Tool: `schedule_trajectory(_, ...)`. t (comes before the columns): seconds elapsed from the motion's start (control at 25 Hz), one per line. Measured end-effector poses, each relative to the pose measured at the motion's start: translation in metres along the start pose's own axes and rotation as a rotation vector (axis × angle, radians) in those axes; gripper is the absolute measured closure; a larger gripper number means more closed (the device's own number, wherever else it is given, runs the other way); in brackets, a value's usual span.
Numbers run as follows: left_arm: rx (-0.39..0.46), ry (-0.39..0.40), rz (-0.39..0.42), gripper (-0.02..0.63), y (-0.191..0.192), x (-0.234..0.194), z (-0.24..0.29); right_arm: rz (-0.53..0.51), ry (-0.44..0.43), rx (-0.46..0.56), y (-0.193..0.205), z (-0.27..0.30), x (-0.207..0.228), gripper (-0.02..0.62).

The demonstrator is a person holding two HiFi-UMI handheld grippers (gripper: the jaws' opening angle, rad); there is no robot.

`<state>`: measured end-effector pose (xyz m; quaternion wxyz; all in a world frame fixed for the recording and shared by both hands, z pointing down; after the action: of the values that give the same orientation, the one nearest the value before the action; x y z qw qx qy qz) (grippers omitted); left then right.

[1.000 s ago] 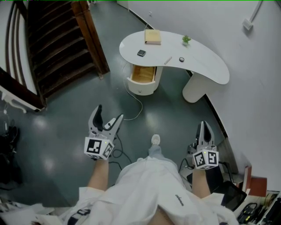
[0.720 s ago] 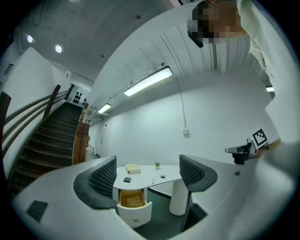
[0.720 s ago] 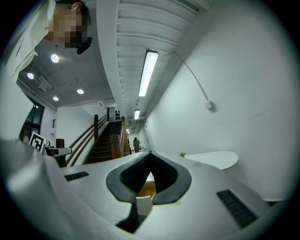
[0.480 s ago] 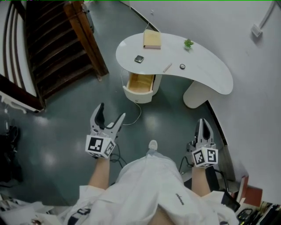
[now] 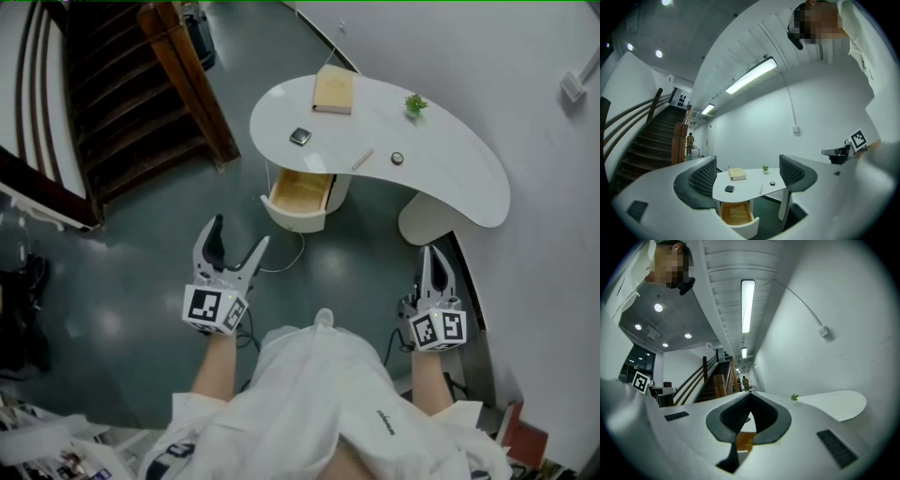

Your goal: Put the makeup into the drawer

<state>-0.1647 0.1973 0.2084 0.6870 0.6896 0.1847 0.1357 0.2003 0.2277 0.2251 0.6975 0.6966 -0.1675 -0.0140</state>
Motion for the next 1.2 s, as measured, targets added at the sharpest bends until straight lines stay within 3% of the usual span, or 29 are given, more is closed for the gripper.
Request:
schedule_trajectory(0.36, -0.031, 0.002, -0.016, 0.206, 0.014, -0.001, 0.041, 0.031, -0.094, -0.033, 0.012, 0.051, -0.009, 0.578)
schedule_trajectory(0.64, -0.017, 0.044, -0.015, 0.206, 0.018, -0.015, 0.094, 0.025, -0.104, -0.026, 0.013, 0.091, -0.004, 0.578)
schedule_trajectory(1.2, -0.071, 0.111, -0.039, 0.206, 0.042, -0.106, 0.231, 0.008, -0.103, -0.073, 0.033, 0.251, -0.019, 0.578)
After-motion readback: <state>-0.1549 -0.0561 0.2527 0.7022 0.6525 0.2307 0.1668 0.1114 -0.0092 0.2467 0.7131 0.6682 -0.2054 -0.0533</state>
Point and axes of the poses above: the fingertips, and each gripper's own axes: z forward along the fingers, x to its right, y out of its underside, the point moved 1 cm from there along -z, backward along the fingers, and after that the axes turned 1 degree about y, right-handed, at the moved point
